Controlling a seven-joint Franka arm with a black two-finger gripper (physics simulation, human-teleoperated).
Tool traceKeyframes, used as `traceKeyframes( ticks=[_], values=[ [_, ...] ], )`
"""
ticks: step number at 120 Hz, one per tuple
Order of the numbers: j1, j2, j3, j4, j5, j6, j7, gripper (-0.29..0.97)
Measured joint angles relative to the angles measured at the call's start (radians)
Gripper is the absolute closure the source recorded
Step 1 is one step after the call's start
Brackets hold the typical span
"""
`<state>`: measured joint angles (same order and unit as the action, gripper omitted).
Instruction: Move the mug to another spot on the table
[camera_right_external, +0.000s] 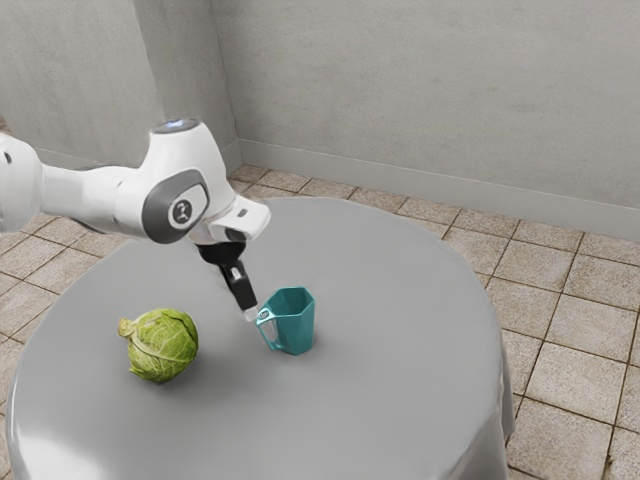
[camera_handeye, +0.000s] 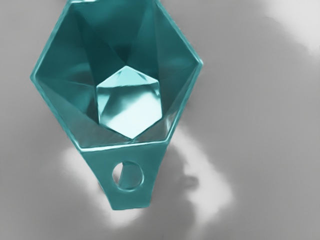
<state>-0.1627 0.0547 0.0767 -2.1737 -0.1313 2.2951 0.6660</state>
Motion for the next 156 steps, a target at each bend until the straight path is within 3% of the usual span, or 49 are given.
traceKeyframes(
  ticks=[26, 47, 91, 156],
  values=[
    [0.050, 0.023, 0.000, -0.075, -0.063, 0.134, 0.115, 0.06],
    [0.029, 0.048, -0.002, -0.128, -0.091, 0.219, 0.179, 0.07],
    [0.019, 0.115, -0.018, -0.124, -0.263, 0.346, 0.264, 0.08],
    [0.011, 0.152, -0.028, -0.120, -0.337, 0.459, 0.330, 0.40]
  ],
)
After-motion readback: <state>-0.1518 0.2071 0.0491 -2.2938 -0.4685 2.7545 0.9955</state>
